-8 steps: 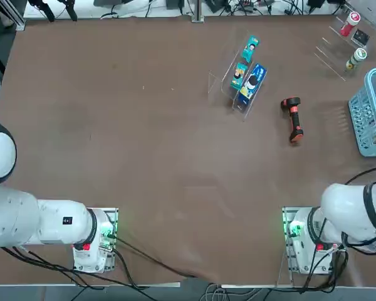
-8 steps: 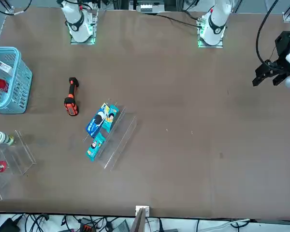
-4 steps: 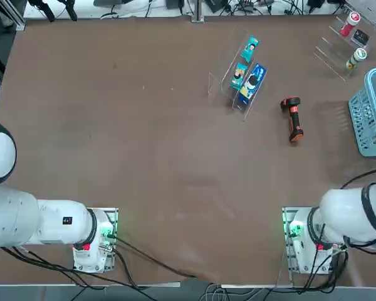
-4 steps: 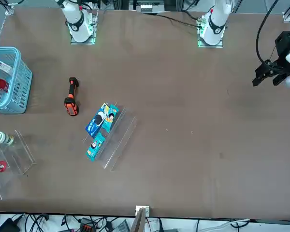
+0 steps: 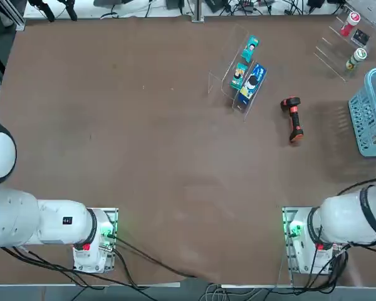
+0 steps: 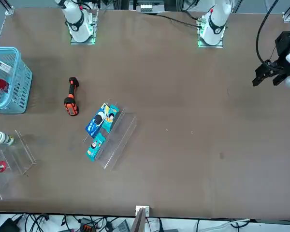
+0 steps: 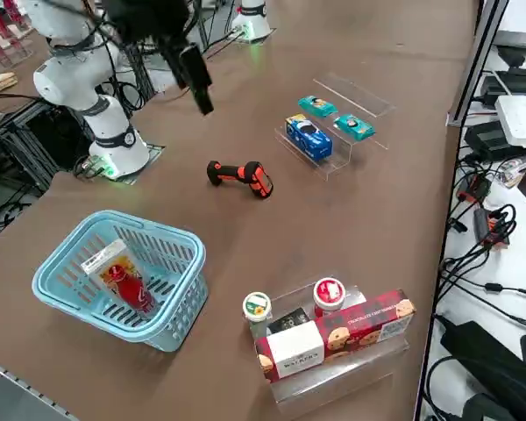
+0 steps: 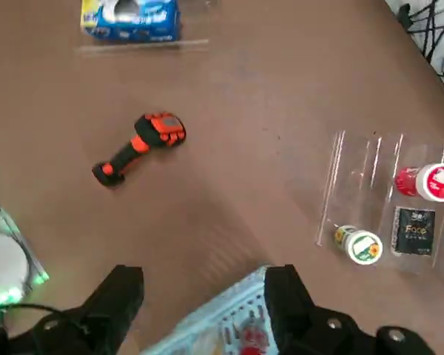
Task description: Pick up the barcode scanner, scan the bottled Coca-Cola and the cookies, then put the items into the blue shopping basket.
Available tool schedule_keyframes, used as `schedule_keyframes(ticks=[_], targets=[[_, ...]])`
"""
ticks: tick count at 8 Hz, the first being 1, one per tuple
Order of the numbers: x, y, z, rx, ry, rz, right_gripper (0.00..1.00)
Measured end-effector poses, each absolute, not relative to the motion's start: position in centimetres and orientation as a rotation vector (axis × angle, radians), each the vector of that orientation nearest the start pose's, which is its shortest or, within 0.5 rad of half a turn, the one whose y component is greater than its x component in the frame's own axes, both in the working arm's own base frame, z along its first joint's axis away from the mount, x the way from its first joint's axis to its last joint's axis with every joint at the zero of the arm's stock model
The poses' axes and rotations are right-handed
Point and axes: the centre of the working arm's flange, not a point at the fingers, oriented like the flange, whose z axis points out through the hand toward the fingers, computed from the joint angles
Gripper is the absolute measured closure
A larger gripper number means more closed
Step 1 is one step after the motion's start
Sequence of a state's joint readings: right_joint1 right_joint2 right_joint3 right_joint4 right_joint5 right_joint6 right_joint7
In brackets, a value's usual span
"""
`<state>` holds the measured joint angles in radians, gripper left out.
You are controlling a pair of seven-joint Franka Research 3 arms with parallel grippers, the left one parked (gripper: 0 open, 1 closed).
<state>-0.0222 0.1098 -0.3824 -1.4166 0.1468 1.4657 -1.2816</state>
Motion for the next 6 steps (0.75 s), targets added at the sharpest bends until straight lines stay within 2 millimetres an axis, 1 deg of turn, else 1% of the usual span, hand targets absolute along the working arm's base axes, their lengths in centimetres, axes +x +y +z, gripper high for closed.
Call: schedule_keyframes(ticks=[2, 3, 4, 6], targets=[[55.0, -13.0, 64.2, -2.847, -1.066, 0.004, 0.0], [55.2, -9.9, 64.7, -2.89, -0.967, 0.022, 0.0], [54.8, -7.3, 65.5, -2.929, -0.855, 0.042, 0.0], [53.2, -4.3, 67.1, -3.004, -0.601, 0.1, 0.0]])
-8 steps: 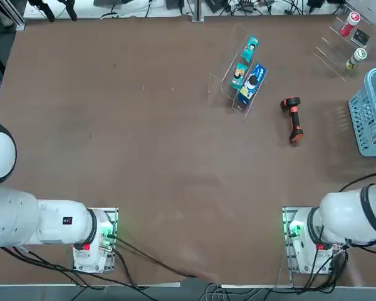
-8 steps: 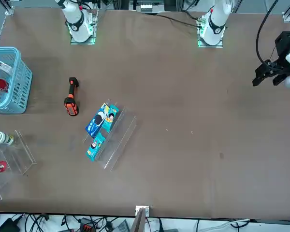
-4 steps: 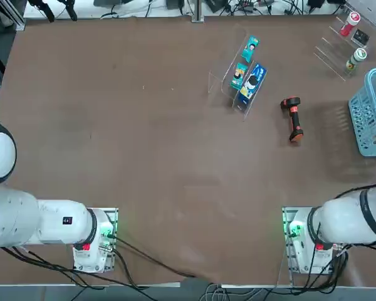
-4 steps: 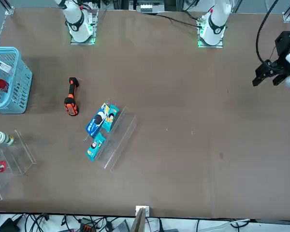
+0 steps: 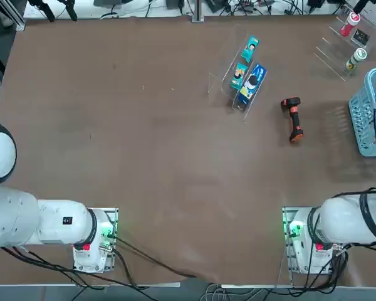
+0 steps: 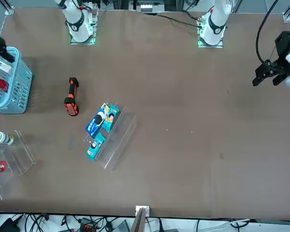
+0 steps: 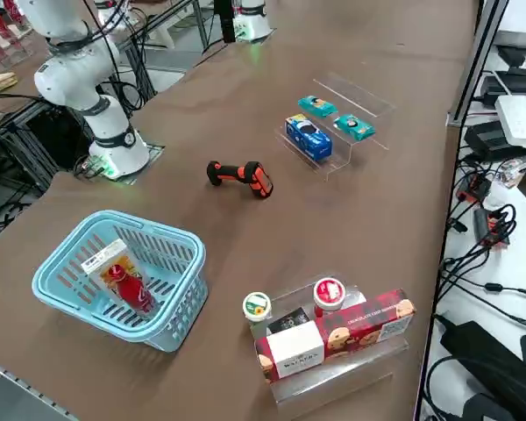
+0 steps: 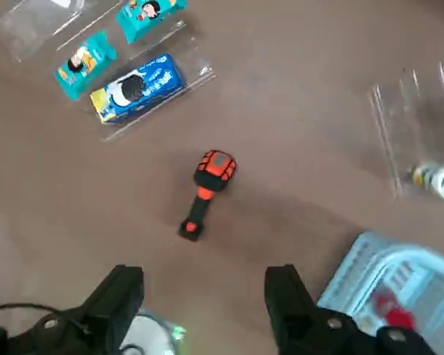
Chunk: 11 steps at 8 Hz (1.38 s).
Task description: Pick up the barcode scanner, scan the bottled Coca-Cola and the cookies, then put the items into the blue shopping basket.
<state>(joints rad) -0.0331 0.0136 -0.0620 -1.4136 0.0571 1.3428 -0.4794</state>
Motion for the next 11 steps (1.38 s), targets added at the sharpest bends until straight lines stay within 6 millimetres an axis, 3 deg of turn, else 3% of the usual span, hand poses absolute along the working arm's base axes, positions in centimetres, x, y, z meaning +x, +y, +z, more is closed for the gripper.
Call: schedule_keyframes(ticks=[3, 7, 11], targets=[[51.4, -0.6, 68.5, -3.081, -0.282, 0.159, 0.0], [50.7, 4.4, 68.6, -3.15, -0.119, 0.186, 0.0], [51.8, 2.7, 67.7, -3.149, -0.037, 0.18, 0.0]])
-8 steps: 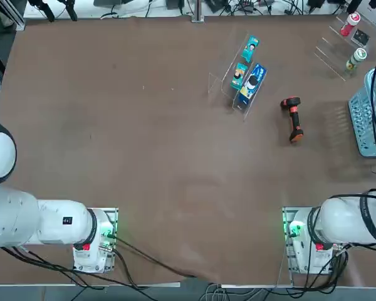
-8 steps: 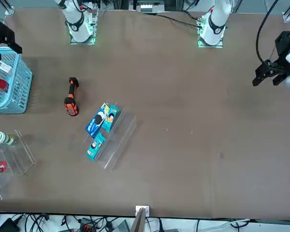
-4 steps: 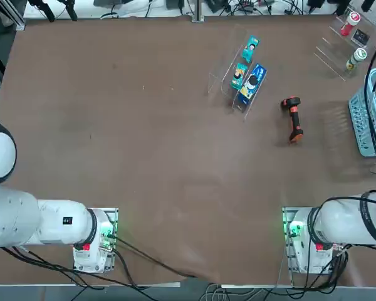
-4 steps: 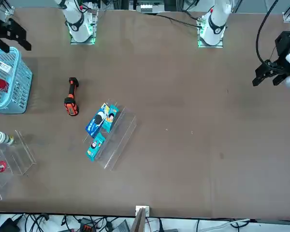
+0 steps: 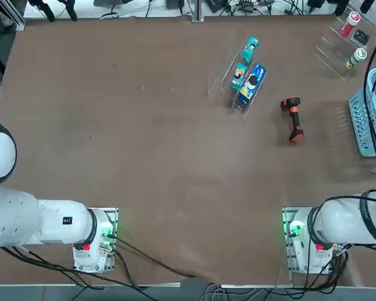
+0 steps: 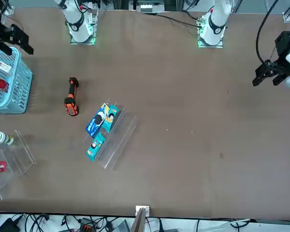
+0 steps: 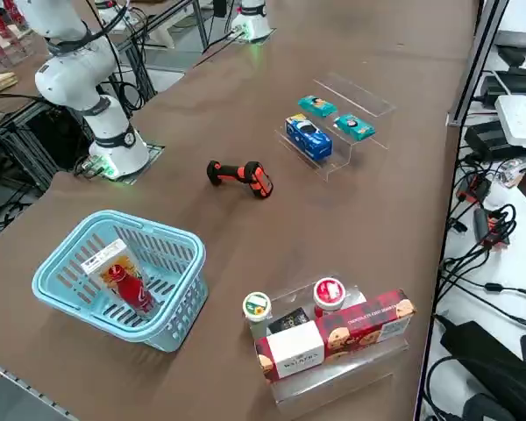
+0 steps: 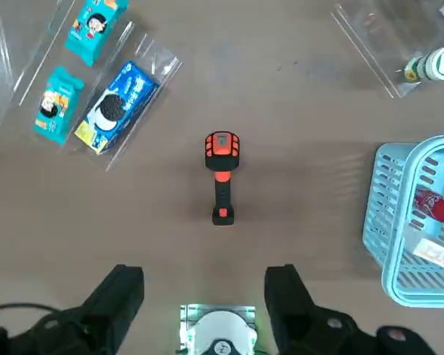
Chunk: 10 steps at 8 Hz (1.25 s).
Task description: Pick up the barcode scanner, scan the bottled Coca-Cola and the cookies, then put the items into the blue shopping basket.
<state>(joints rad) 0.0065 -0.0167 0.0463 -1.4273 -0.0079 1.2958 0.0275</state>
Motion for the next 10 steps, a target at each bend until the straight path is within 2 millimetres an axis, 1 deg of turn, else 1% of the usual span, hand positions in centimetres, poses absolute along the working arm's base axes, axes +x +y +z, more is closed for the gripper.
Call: schedule_keyframes(ticks=[1, 2, 3, 4, 7, 10], targets=[[51.7, 3.9, 67.9, -3.153, -0.018, 0.156, 0.0], [51.7, 5.6, 68.1, -3.155, -0.012, 0.131, 0.0], [51.7, 6.4, 67.9, -3.15, -0.014, 0.13, 0.0], [51.8, 6.3, 67.3, -3.144, -0.01, 0.148, 0.0], [52.5, 5.3, 64.8, -3.14, 0.024, 0.194, 0.0], [51.8, 5.3, 65.0, -3.141, 0.023, 0.175, 0.0]])
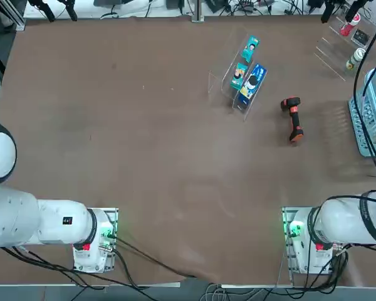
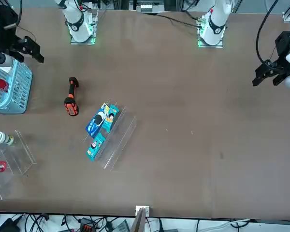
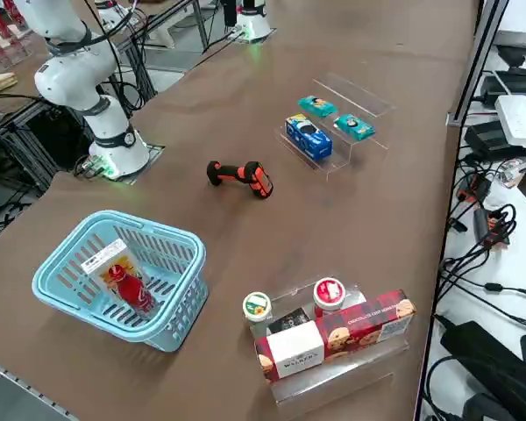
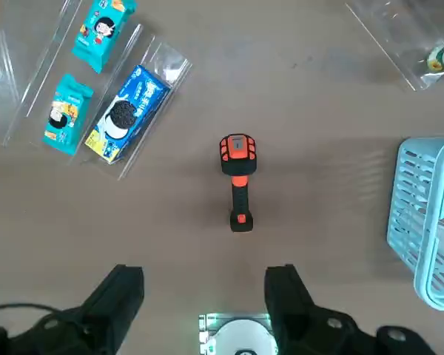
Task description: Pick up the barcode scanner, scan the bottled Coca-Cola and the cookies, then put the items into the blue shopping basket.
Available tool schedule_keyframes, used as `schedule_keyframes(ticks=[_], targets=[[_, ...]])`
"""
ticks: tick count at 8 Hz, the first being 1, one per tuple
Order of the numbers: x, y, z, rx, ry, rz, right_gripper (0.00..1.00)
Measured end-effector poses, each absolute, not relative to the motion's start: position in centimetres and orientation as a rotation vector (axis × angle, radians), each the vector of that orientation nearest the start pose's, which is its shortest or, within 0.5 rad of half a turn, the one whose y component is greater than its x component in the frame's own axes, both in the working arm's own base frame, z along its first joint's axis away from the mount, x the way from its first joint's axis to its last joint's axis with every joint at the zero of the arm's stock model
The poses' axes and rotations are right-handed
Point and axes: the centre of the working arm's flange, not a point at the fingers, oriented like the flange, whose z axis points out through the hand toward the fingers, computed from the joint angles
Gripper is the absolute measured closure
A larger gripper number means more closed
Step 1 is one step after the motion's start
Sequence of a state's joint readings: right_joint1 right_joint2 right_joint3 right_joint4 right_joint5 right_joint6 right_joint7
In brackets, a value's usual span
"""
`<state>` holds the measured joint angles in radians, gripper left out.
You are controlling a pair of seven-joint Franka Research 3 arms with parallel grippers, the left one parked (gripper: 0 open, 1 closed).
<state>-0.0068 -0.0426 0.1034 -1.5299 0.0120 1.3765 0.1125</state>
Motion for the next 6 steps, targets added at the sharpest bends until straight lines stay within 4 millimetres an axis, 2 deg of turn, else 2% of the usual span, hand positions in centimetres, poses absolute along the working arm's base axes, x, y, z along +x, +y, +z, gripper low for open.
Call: schedule_keyframes(ticks=[6], targets=[[52.42, 5.01, 64.96, -3.145, 0.039, 0.095, 0.0]])
